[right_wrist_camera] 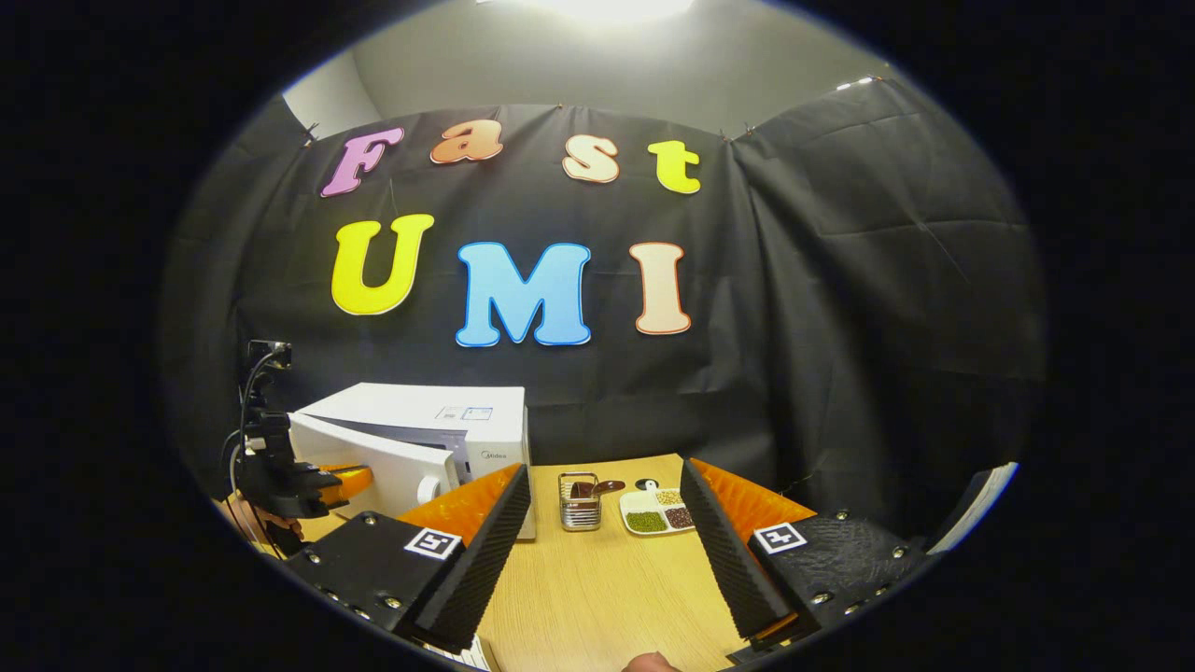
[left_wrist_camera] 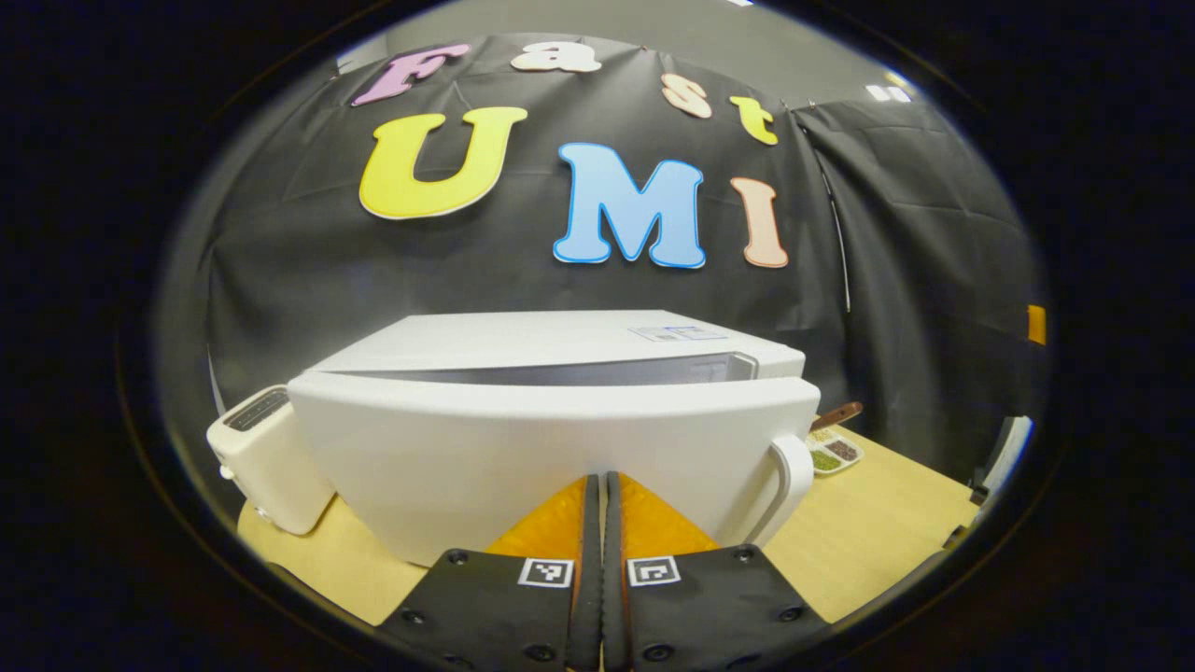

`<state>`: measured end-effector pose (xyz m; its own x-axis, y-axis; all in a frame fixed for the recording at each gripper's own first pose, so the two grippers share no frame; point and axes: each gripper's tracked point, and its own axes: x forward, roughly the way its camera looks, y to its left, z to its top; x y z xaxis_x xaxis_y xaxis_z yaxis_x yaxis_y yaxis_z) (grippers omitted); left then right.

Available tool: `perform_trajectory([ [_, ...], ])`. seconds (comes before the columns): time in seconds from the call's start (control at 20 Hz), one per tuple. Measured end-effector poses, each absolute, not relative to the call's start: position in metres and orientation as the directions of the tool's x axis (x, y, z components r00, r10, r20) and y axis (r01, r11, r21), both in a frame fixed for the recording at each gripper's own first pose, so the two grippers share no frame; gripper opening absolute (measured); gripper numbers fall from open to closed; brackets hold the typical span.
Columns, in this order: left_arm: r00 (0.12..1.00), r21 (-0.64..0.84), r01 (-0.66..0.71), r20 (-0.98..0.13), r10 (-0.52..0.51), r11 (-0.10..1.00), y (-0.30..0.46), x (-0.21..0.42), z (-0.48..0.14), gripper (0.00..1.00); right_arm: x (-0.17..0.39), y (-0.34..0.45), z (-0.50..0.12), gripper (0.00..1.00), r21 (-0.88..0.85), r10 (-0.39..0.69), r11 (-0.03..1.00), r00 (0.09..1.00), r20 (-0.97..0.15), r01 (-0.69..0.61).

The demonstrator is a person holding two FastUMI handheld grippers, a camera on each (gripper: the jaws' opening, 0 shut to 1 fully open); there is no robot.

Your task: Open the microwave oven with the left hand, put the food in, and close the microwave oven.

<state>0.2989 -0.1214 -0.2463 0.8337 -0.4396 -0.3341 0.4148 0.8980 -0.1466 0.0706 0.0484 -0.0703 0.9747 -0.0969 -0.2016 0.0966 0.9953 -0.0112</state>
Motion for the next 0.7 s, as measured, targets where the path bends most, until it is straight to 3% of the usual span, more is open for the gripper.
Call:
perform_trajectory([
  [0.6,0.876,-0.152,0.344,-0.303,-0.375,0.927,-0.124,0.335,-0.250,0.10,0.077,0.054,-0.071,0.98,-0.032,-0.085,0.996,0.973,-0.215,0.080],
  [0.7,0.861,-0.168,0.368,-0.312,-0.403,0.915,-0.139,0.335,-0.250,0.07,0.076,0.060,-0.074,0.98,-0.043,-0.068,0.997,0.973,-0.220,0.060],
])
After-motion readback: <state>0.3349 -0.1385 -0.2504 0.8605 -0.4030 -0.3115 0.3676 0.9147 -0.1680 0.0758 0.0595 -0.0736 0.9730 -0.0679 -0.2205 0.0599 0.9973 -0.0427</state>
